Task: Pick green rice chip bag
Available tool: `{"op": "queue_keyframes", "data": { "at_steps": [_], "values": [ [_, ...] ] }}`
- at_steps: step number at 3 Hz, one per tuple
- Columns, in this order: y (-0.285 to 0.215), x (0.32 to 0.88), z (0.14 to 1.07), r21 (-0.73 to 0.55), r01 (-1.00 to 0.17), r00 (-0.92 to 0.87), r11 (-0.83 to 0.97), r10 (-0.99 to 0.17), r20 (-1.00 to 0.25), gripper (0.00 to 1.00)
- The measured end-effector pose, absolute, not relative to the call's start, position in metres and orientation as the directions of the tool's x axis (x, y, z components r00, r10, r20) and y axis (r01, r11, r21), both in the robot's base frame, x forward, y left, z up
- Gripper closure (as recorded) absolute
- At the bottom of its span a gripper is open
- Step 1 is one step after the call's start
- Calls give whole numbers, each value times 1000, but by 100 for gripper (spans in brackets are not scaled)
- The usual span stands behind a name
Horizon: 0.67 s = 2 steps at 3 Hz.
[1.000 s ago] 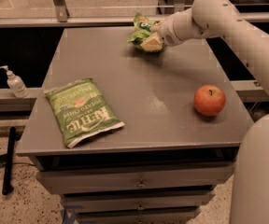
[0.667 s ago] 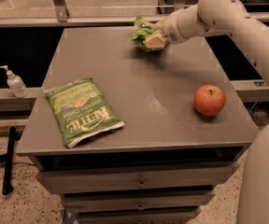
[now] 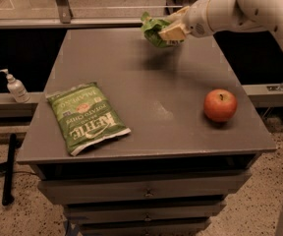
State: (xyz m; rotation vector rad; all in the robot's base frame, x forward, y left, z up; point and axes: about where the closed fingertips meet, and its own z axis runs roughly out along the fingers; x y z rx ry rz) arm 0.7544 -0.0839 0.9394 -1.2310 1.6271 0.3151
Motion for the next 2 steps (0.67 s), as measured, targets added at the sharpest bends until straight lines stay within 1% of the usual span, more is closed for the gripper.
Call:
{"op": "queue_keyframes", "data": {
  "at_steps": [1,2],
  "values": [
    [-106,735,980,-352,-832,114,428,-490,-864,100],
    [-104,734,984,-352,-834,118,426,-484,-867,100]
  ]
}}
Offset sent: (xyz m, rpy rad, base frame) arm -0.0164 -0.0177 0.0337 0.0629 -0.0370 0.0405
